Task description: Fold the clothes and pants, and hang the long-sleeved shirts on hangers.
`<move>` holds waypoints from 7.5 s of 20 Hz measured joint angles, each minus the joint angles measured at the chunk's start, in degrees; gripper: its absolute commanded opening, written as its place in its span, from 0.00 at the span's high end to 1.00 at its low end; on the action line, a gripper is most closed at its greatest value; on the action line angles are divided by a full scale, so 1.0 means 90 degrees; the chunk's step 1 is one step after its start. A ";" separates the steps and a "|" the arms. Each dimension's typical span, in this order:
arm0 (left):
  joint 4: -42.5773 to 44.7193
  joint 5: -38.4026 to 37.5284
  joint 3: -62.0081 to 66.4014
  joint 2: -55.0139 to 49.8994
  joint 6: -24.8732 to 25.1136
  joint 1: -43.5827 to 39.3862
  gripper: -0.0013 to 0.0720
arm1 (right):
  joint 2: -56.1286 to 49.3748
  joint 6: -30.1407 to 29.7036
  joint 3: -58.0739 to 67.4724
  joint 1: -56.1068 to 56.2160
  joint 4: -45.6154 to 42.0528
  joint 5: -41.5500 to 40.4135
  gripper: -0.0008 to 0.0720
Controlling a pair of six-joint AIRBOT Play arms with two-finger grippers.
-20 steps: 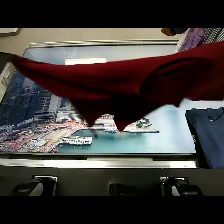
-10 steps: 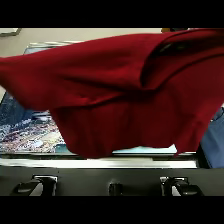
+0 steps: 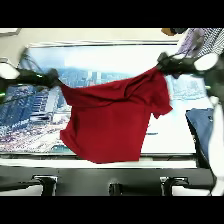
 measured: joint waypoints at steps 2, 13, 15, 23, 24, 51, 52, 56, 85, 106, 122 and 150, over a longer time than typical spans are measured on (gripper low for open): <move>-0.0097 0.0163 -0.0002 -0.0648 0.0005 -0.0104 0.96 | -0.0758 -0.0041 0.0000 0.0002 0.0561 -0.0100 0.95; -0.0393 0.0318 0.0056 -0.1372 0.0022 -0.0032 0.96 | -0.1054 -0.1025 -0.0075 -0.1093 0.1180 0.2246 0.37; -0.0396 0.0148 0.0061 -0.1304 0.0022 0.0046 0.96 | -0.0576 -0.1260 -0.0442 -0.1596 0.0855 0.3002 0.27; -0.0398 -0.0593 0.0066 -0.1212 0.0022 0.0170 0.96 | 0.2047 -0.1498 -0.4996 -0.1671 0.0622 0.3320 0.13; -0.0401 -0.0653 0.0066 -0.1207 0.0022 0.0175 0.96 | 0.2307 -0.1443 -0.5557 -0.1467 0.0680 0.3130 0.13; -0.0364 -0.1727 -0.0192 -0.1217 0.0066 -0.0022 0.96 | 0.1020 0.0906 -0.1766 -0.2084 -0.0695 0.0571 0.39; -0.0367 -0.1732 -0.0214 -0.1219 0.0068 -0.0073 0.96 | 0.0882 0.0903 -0.1685 -0.2057 -0.0617 0.0738 0.19; -0.0374 -0.1746 -0.0257 -0.1222 0.0070 -0.0182 0.96 | 0.0920 0.0425 -0.1540 -0.2402 -0.0476 0.1766 0.16; -0.0476 -0.1819 -0.0209 -0.1066 0.0236 -0.0204 0.96 | 0.3291 -0.0073 -0.7553 0.1061 0.1802 -0.0889 0.96; -0.0131 0.0452 0.1479 0.5102 0.0546 0.1520 0.96 | 0.5095 0.0619 0.1610 0.1105 -0.3062 0.1695 0.95; -0.0138 0.1239 0.0806 -0.0833 0.1955 0.0032 0.96 | -0.0697 0.2081 0.0945 0.1100 -0.3191 0.1447 0.95; -0.0549 -0.0981 -0.5015 0.3439 0.2008 0.2433 0.52 | 0.1430 -0.2710 -0.5435 -0.2652 -0.0136 0.2837 0.25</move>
